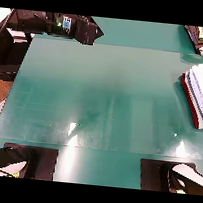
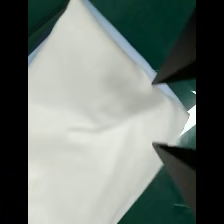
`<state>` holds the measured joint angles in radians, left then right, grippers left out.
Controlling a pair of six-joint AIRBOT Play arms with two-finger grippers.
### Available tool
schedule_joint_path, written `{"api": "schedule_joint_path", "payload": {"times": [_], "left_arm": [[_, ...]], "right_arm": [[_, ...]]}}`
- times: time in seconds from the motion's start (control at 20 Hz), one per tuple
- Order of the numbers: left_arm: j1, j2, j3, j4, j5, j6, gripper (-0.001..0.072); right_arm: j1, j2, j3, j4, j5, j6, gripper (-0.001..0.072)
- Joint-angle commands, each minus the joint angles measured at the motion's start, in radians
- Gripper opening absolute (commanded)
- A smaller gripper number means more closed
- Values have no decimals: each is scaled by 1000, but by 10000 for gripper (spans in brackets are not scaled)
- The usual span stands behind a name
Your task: Fold the shirts.
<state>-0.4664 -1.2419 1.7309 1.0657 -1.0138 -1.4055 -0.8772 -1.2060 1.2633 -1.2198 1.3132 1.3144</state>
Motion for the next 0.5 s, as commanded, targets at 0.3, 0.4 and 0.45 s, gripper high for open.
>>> {"api": "schedule_joint_path", "payload": {"times": [0.3,0.4,0.45], "left_arm": [[0,0,0,1,5,0,35],[0,0,0,14,11,1,35],[0,0,0,24,10,1,36]], "right_arm": [[106,13,124,319,45,5,610],[256,13,193,362,49,5,610],[338,13,220,359,43,5,609]]}}
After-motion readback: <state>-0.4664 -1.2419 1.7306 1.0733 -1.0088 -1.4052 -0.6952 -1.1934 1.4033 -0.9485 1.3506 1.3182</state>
